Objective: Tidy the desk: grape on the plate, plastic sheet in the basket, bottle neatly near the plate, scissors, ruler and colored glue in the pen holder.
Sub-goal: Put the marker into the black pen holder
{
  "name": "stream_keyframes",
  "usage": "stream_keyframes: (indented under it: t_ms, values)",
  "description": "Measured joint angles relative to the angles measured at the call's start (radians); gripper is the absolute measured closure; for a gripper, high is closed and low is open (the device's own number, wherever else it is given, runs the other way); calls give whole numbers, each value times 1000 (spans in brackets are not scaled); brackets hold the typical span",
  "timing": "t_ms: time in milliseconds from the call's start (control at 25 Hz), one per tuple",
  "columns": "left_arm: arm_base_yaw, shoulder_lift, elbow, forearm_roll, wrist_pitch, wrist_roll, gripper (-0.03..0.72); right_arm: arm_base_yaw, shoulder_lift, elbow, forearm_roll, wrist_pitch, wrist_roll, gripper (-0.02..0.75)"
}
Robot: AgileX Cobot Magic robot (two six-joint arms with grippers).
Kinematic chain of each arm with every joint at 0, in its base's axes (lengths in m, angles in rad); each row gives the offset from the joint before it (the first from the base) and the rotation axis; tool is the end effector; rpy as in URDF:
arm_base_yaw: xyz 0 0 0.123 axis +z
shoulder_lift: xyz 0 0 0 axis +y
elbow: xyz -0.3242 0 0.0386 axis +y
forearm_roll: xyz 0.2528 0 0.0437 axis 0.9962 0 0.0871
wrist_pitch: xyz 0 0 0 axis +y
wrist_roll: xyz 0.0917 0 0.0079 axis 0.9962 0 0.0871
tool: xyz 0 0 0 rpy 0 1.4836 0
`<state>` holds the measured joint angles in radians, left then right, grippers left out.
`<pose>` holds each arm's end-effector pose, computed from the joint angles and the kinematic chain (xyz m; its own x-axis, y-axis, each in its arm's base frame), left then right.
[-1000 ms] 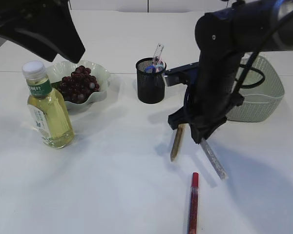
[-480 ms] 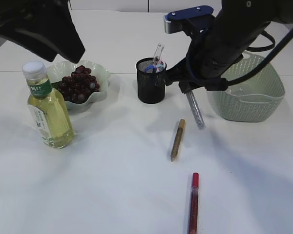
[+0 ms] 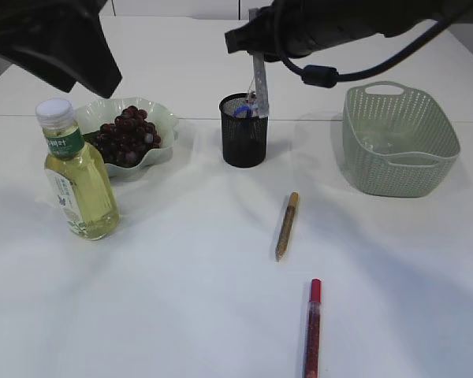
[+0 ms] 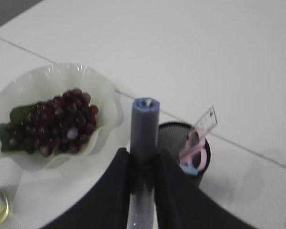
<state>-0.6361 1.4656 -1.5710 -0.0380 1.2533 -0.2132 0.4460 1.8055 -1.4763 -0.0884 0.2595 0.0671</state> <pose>0.2361 -0.1785 0.4392 -0.8199 0.3282 -0.4691 0.4359 0.8891 -0.1397 0.4041 0.1909 0.3447 -0.4253 -0.2237 -0.8770 -0.4212 0.9066 -0.0270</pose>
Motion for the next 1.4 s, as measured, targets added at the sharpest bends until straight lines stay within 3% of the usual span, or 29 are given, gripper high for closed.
stream_keyframes:
  t_ms: [680,1400]
  values:
    - [0,0,0,43,0,0,372,-17,251,-280,-48,-176,0,610]
    - [-21,0,0,82,0,0,377,-71,411,-319,-48,-310,0,610]
